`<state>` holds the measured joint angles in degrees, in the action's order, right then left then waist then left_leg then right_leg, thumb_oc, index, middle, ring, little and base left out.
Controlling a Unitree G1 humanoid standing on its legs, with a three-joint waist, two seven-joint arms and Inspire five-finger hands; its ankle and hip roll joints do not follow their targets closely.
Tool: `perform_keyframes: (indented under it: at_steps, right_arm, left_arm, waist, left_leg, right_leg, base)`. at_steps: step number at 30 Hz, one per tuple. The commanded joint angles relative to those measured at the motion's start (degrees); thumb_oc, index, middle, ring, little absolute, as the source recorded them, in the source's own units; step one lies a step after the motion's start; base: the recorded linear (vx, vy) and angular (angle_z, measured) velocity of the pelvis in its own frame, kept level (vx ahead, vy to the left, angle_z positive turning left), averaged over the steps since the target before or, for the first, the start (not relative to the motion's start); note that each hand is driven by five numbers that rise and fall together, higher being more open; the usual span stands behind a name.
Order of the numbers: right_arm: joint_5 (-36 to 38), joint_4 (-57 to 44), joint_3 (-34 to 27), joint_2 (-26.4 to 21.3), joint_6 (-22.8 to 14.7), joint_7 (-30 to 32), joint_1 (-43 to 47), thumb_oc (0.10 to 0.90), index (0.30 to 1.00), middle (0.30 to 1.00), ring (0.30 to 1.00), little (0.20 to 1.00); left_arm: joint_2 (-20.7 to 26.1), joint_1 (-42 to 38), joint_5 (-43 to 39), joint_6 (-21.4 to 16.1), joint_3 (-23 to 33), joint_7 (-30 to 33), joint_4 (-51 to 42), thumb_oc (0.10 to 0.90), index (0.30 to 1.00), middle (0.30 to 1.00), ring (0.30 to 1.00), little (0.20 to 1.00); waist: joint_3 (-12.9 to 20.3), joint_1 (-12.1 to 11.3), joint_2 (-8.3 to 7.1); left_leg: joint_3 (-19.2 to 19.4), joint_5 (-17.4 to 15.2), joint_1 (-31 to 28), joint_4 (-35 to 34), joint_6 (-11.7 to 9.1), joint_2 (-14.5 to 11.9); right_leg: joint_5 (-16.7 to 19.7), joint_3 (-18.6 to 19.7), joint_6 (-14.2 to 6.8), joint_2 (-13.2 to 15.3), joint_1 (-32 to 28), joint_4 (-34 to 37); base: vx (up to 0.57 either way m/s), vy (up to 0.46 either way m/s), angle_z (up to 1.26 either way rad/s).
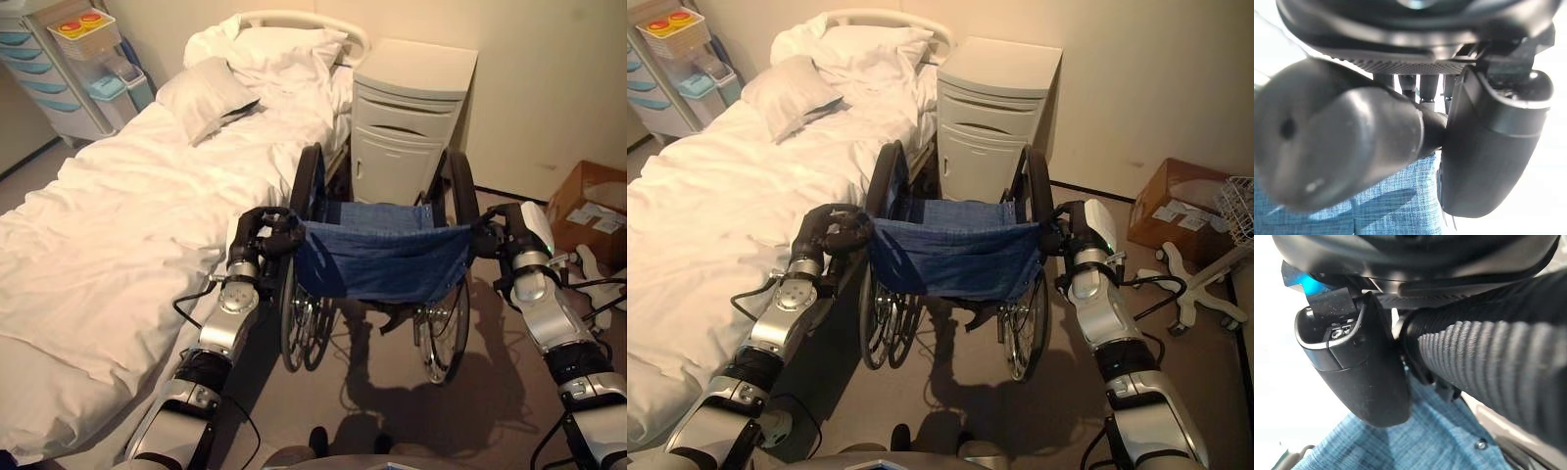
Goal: Push the wheelchair next to the bed
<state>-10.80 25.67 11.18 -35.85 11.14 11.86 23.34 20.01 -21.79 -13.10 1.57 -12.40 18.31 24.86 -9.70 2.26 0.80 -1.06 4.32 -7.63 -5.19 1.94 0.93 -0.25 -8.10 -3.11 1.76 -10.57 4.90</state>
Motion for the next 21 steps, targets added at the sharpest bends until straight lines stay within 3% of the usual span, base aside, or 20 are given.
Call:
perform_keyframes:
  at_steps: [1,12,17,21]
  right_arm:
    - [1.37,0.6,0.87,1.07,-1.79,0.13,-5.81,0.8,0.9,0.9,0.9,0.9]
    - [1.85,-7.07,-4.13,2.27,-4.05,3.27,-11.68,0.8,0.9,0.9,0.9,0.9]
    - [0.69,-10.48,-5.55,2.71,-6.03,6.03,-13.33,0.8,0.9,0.9,0.9,0.9]
    - [-3.05,-12.44,-6.51,3.27,-9.81,11.8,-14.8,0.8,0.9,0.9,0.9,0.9]
  left_arm:
    - [3.06,5.91,3.16,-0.72,3.18,5.08,1.88,0.8,0.9,0.9,0.9,0.9]
    - [4.14,11.89,8.61,-2.68,6.27,8.32,-7.18,0.8,0.9,0.9,0.9,0.9]
    - [4.87,13.07,12.29,-4.34,7.55,12.84,-10.0,0.8,0.9,0.9,0.9,0.9]
    - [5.45,13.89,16.93,-6.4,8.98,18.25,-11.98,0.8,0.9,0.9,0.9,0.9]
  waist:
    - [-0.03,-3.07,-1.56]
    - [-0.16,-3.01,-1.45]
    - [-0.15,-2.84,-1.51]
    - [0.02,-2.6,-1.55]
  left_leg:
    - [2.0,-7.07,1.04,3.94,-0.3,0.82]
    - [2.47,-7.83,0.35,3.93,0.06,0.85]
    - [2.39,-8.02,0.07,3.73,0.14,0.89]
    - [2.2,-8.36,-0.14,3.66,0.32,1.08]
  right_leg:
    - [-1.1,2.25,-1.96,1.26,5.41,-6.81]
    - [-1.61,2.37,-1.86,1.11,5.28,-6.94]
    - [-1.86,2.52,-1.84,0.98,5.19,-6.95]
    - [-2.13,2.83,-1.77,0.76,5.16,-6.93]
  base:
    - [0.0,0.0,0.0]
    - [0.0,0.0,0.0]
    - [0.0,0.0,0.0]
    - [0.01,0.003,-0.01]
